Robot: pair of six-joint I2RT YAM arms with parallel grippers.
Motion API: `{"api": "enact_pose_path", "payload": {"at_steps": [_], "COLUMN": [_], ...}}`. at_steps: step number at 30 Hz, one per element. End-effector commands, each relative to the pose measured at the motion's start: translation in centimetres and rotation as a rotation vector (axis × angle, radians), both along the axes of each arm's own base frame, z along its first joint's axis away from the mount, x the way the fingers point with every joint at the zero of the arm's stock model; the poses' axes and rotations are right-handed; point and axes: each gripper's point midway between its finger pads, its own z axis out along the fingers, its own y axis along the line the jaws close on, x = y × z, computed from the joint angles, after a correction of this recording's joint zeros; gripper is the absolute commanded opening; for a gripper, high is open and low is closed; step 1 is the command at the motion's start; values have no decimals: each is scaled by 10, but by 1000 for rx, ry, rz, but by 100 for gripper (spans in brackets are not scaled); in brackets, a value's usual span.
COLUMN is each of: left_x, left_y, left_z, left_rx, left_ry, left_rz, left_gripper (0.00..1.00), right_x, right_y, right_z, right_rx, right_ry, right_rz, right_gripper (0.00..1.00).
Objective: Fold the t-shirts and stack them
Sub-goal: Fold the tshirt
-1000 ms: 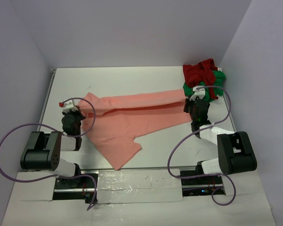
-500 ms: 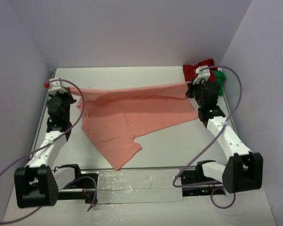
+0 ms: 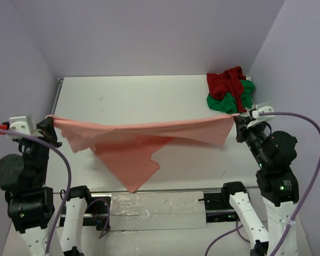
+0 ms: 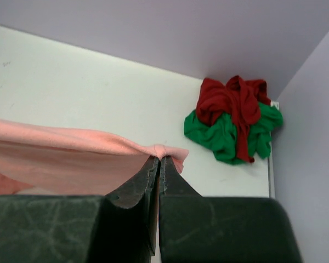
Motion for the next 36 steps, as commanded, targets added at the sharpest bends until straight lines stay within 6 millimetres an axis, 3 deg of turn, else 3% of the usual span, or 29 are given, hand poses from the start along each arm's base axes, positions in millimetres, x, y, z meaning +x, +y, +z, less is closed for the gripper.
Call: {"api": "enact_pose_path", "payload": {"at_steps": [1,2,4,5,6,7,8,9,10,11,12,13,14,15,16,17,18,19,20,21,22,24,25,29,30,31,32,36], "left_x": [-32,-42,-34,-22,-8,21,46,83,106,131,153,192,212,246,262,275,291,311,319,335,342,358,362,381,386,389,391,406], "left_y": [-10,-15,-22,-23,-24,-19,-12,-8,-5,0,2,6,11,13,15,18,15,18,17,13,11,5,1,-18,-25,-24,-45,-62], "left_z": [-9,10,24,21,20,30,13,-5,-13,-9,-16,-47,-38,-74,-83,-90,-91,-121,-127,-142,-149,-163,-167,-181,-190,-186,-186,-203], "left_rx": [-33,-45,-55,-69,-66,-60,-80,-79,-73,-78,-70,-81,-98,-109,-105,-121,-105,-113,-116,-112,-110,-97,-89,-61,-55,-40,-31,-10], "left_ry": [110,66,41,44,43,4,35,92,96,40,41,118,62,137,148,141,114,166,159,158,156,137,131,103,106,71,57,40], "left_rz": [-23,-37,-84,-101,-117,-119,-99,-110,-119,-113,-119,-130,-118,-131,-130,-118,-138,-130,-130,-141,-139,-135,-138,-144,-148,-134,-158,-162], "left_gripper": [0,0,0,0,0,0,0,0,0,0,0,0,0,0,0,0,0,0,0,0,0,0,0,0,0,0,0,0], "right_x": [-33,-35,-20,-9,18,41,61,98,123,144,183,207,226,257,277,290,310,325,334,349,360,375,382,397,399,402,403,410], "right_y": [-9,-5,-1,3,10,13,15,19,22,26,32,36,38,44,46,49,52,55,57,58,61,62,63,72,73,74,76,72], "right_z": [0,3,7,7,-5,3,3,-18,-2,-4,-36,-20,-26,-63,-54,-60,-92,-87,-94,-119,-113,-134,-131,-149,-150,-151,-151,-154], "right_rx": [-20,-14,10,25,35,49,66,72,75,89,87,89,91,86,83,75,65,63,55,45,46,45,54,52,55,67,70,77], "right_ry": [62,66,88,102,168,136,139,214,167,181,270,232,244,317,286,291,344,318,321,360,330,342,312,308,304,286,274,219], "right_rz": [-32,-12,2,15,37,40,39,41,46,50,51,54,52,48,40,41,31,26,18,4,-4,-24,-28,-30,-32,-39,-43,-81], "right_gripper": [0,0,0,0,0,0,0,0,0,0,0,0,0,0,0,0,0,0,0,0,0,0,0,0,0,0,0,0]}}
